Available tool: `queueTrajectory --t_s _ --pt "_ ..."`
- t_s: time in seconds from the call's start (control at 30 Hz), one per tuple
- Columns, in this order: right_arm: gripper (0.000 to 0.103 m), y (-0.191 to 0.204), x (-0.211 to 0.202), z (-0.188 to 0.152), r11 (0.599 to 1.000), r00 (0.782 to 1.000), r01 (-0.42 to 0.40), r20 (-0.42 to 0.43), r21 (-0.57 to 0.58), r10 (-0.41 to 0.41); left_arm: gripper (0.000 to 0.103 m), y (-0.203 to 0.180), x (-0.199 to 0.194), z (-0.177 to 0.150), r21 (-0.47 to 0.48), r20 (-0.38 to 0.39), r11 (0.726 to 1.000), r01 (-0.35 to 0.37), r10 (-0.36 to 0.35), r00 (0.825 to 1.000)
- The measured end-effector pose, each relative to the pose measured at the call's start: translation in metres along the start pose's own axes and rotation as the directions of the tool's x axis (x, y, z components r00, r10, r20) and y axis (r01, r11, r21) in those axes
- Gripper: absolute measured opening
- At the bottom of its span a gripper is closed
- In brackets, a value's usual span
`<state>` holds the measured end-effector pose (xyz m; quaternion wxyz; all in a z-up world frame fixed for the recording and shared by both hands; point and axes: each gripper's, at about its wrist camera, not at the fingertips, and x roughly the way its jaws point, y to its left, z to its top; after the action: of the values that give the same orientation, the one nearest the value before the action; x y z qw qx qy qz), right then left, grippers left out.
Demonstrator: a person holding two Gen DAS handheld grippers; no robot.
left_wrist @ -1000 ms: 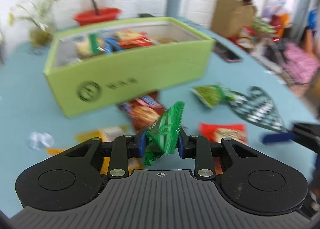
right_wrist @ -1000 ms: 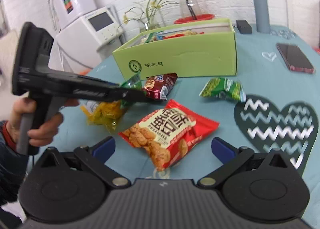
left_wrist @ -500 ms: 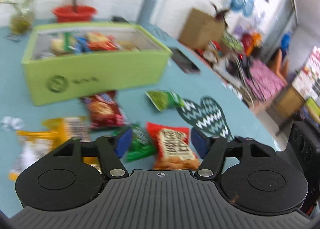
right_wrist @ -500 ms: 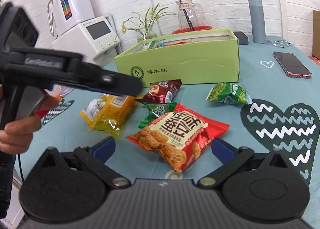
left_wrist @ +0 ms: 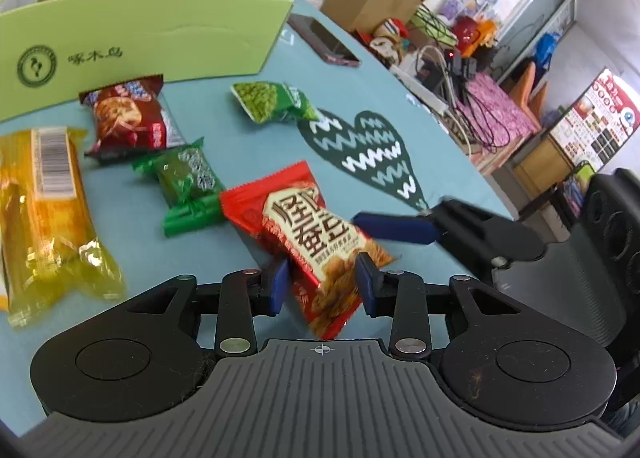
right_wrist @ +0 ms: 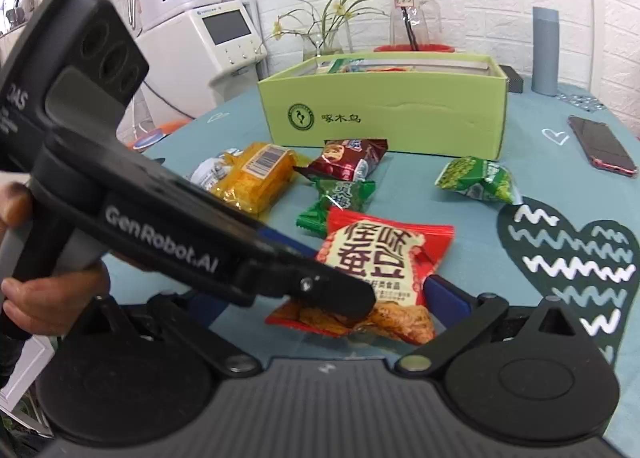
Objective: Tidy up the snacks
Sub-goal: 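Move the left gripper to the red bean-snack bag and grasp it, then carry the red bean-snack bag into the green box and release it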
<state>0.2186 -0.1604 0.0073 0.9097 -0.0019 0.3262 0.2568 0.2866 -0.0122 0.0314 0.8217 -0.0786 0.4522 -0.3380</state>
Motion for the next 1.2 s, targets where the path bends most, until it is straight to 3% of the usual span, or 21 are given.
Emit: queueTrajectory --t_s 0.03,0.1,0.2,0.23,0.27,0.33,0.5,0.63,0.77,0.97,1.07,1.13,1.2 --pt "0.102 -0.002 -0.001 0.000 1.000 1.000 0.015 0.002 0.002 -0.015 0.027 0.001 -0.002 0.000 -0.008 0.018 1.000 -0.015 0.016 1.000" --pt "0.102 -0.005 0.002 0.000 0.999 0.999 0.040 0.000 0.016 -0.040 0.033 0.002 -0.004 0.003 -0.025 0.046 0.999 -0.042 0.043 0.998" --pt "0.102 -0.008 0.011 0.001 0.999 0.999 0.039 0.001 0.014 -0.039 0.033 0.005 -0.002 0.006 -0.043 0.054 0.998 -0.054 0.057 0.997" --pt "0.099 -0.007 0.015 -0.001 1.000 1.000 0.029 -0.006 0.004 -0.029 0.029 0.007 0.002 0.006 -0.046 0.044 0.997 -0.057 0.059 0.997" --pt "0.081 -0.006 0.019 -0.003 1.000 1.000 0.014 -0.022 -0.003 -0.014 0.026 0.009 0.006 0.005 -0.051 0.032 0.997 -0.052 0.053 0.998" --pt "0.081 -0.001 0.017 -0.007 0.999 0.999 0.034 -0.006 -0.021 -0.034 0.003 0.014 0.010 0.001 -0.086 0.024 0.996 0.025 -0.023 0.999" --pt "0.078 0.000 -0.003 0.007 0.999 0.998 0.041 0.048 -0.002 -0.041 0.001 -0.004 -0.009 0.008 -0.021 0.085 0.999 0.028 -0.026 0.996" --pt "0.079 -0.006 -0.005 0.043 0.996 0.990 0.071 0.123 -0.050 -0.065 0.001 -0.008 -0.024 0.047 0.020 0.155 0.999 0.027 -0.030 0.987" --pt "0.079 -0.026 0.022 0.104 0.986 0.979 0.106 0.185 -0.127 -0.082 0.002 0.000 -0.029 0.110 0.052 0.237 0.998 -0.028 0.015 0.971" --pt "0.080 -0.065 0.087 0.177 0.980 0.981 0.106 0.179 -0.168 -0.075 0.004 0.047 -0.003 0.191 0.014 0.252 0.996 -0.090 0.083 0.964" --pt "0.085 -0.075 0.115 0.191 0.978 0.988 0.080 0.141 -0.190 -0.054 0.010 0.071 0.020 0.207 -0.013 0.224 0.993 -0.113 0.113 0.968" --pt "0.089 -0.074 0.126 0.194 0.972 0.989 0.099 0.128 -0.215 -0.072 0.030 0.083 0.026 0.208 -0.031 0.224 0.990 -0.140 0.143 0.964" --pt "0.093 -0.072 0.120 0.193 0.968 0.984 0.105 0.162 -0.226 -0.069 0.043 0.085 0.018 0.203 -0.030 0.270 0.989 -0.147 0.149 0.951"
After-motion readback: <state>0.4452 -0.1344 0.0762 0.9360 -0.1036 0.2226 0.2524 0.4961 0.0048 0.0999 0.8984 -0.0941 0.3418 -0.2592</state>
